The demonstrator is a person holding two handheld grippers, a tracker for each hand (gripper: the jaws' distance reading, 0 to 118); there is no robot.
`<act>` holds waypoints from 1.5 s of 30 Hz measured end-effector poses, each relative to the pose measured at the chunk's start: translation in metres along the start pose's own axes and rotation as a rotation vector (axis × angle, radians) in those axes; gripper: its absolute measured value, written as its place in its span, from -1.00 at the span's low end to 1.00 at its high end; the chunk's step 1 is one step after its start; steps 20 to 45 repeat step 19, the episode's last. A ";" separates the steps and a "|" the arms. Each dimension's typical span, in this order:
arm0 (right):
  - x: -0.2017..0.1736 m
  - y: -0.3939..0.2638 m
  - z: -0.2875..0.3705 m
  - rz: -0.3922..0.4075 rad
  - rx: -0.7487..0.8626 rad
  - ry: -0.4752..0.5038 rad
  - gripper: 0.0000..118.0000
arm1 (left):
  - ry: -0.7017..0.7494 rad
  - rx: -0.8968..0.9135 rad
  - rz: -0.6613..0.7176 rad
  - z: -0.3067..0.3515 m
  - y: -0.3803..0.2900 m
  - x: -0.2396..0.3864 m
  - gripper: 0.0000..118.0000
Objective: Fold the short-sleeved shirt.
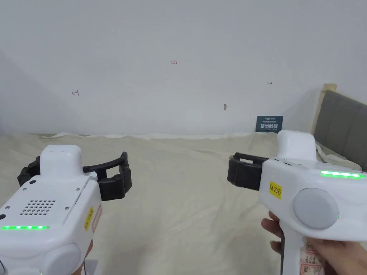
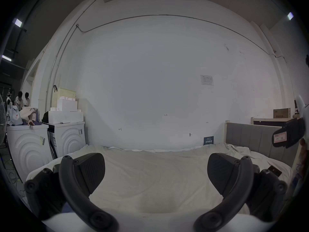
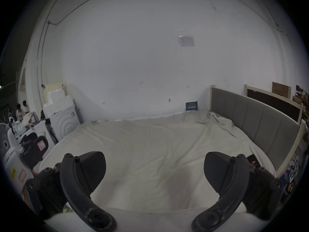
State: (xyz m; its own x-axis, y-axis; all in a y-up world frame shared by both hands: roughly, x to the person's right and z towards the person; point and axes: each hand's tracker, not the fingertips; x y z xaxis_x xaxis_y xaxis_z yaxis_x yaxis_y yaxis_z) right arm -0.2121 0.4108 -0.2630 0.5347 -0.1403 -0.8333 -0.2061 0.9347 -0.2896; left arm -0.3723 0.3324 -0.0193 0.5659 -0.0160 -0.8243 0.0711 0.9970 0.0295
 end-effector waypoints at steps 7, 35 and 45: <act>-0.004 0.004 0.003 -0.017 0.001 -0.055 0.99 | 0.016 0.005 -0.015 0.000 0.004 -0.001 1.00; -0.013 -0.005 0.001 0.074 0.035 -0.136 0.99 | 0.013 -0.007 -0.011 -0.001 0.005 -0.003 1.00; -0.013 -0.005 0.001 0.074 0.035 -0.136 0.99 | 0.013 -0.007 -0.011 -0.001 0.005 -0.003 1.00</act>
